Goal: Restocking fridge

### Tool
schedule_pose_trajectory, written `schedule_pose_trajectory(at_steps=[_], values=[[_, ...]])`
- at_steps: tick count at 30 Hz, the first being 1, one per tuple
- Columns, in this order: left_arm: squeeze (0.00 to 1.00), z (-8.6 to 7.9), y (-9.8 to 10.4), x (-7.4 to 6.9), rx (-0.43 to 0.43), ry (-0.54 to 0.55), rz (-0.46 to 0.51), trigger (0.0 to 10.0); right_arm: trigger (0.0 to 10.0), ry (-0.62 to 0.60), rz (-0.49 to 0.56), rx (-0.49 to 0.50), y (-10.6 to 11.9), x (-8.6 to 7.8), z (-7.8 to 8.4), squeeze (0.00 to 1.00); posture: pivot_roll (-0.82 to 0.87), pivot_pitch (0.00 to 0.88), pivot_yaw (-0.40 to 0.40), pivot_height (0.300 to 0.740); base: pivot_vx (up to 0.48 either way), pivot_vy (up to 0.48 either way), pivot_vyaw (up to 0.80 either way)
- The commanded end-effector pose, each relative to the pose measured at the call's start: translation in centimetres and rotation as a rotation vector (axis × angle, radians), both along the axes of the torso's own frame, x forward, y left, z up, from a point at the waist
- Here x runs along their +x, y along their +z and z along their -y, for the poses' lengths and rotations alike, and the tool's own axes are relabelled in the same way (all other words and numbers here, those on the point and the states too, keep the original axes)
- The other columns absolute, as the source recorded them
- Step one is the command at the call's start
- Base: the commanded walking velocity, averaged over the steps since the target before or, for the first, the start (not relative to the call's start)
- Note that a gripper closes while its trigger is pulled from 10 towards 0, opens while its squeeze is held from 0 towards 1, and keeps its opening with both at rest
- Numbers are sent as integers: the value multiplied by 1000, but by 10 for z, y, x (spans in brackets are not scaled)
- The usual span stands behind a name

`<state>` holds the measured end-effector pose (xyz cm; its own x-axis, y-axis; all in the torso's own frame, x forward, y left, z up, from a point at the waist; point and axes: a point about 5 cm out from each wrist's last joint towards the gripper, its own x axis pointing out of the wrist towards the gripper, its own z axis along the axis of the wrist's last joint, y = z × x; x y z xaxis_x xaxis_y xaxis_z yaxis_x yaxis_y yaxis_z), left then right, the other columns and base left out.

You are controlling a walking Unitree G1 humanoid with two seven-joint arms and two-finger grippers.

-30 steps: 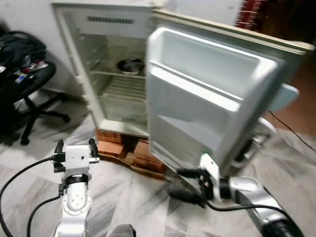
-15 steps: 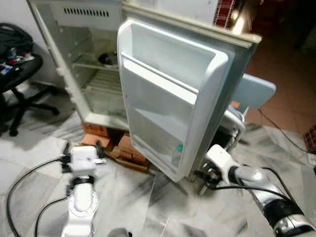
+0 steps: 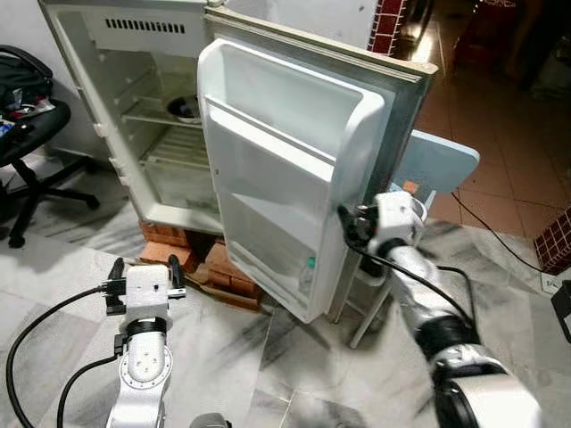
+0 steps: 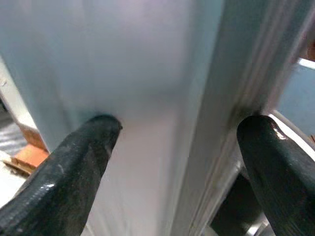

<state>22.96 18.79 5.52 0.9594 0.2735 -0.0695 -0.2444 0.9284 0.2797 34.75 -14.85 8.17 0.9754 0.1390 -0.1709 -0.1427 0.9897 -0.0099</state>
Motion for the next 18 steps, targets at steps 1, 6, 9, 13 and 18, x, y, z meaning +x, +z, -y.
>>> schedule_pose_trajectory(at_steps=[1,6,9,13,18], values=[[0,-4,-10,-4,18,-3,-72,10000,10000,4,73,44,21,12,-12,0,52,21,11,740,0,0,0],[0,-7,-36,-21,-21,-48,-234,10000,10000,212,100,309,45,14,-58,0,68,13,2,740,0,0,0],[0,-4,-40,-25,-24,-61,-249,10000,10000,522,150,488,65,-4,-86,0,69,11,0,740,0,0,0],[0,-1,-40,-25,-15,-70,-253,10000,10000,910,160,598,79,-47,-99,0,69,9,-2,740,0,0,0],[0,-1,-40,-25,-9,-83,-262,10000,10000,1086,35,548,57,-69,-76,0,67,10,1,740,0,0,0]])
